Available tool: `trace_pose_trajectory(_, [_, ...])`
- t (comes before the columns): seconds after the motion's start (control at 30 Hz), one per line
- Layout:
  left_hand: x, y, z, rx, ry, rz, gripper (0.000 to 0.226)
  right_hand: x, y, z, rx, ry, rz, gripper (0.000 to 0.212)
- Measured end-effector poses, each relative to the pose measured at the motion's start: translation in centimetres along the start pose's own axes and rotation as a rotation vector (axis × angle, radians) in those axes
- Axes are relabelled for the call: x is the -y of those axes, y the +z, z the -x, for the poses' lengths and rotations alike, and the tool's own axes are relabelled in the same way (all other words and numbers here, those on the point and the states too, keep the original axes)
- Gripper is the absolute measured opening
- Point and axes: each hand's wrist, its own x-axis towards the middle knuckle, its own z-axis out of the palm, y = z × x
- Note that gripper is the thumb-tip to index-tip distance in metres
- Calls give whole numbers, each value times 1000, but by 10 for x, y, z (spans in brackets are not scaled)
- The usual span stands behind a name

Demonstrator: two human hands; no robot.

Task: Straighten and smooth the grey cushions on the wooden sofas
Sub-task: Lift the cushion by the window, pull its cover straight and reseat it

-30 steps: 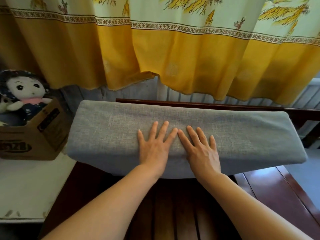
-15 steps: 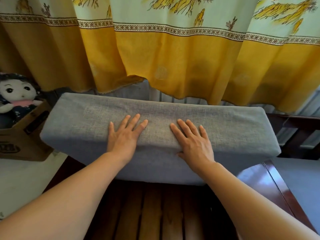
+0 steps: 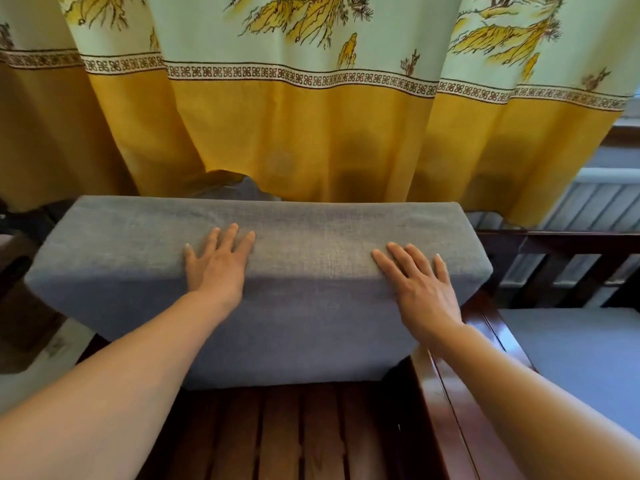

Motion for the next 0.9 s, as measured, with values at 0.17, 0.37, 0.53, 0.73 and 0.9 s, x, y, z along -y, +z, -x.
trace_pose_trajectory(0.17, [-81,-15,13,21,219,83,101,-14,-3,-13,59,-4,-55,72])
trace_pose_trajectory(0.37, [-197,-13,32,-157,319,106,76,-51,9,-15,-54,-141,-60,72])
trace_pose_trajectory(0.53, [-248,-2,29,-325,263,91,72,-109,30,-16,-169,-139,-145,91])
trace_pose_trajectory(0.73, [-260,-4,19,-497,369,152,41,-136,22,-16,-40,12,-283,77])
trace_pose_trajectory(0.9, [-263,-15,16,-423,415,162,32,-141,22,-16,-161,8,-247,49])
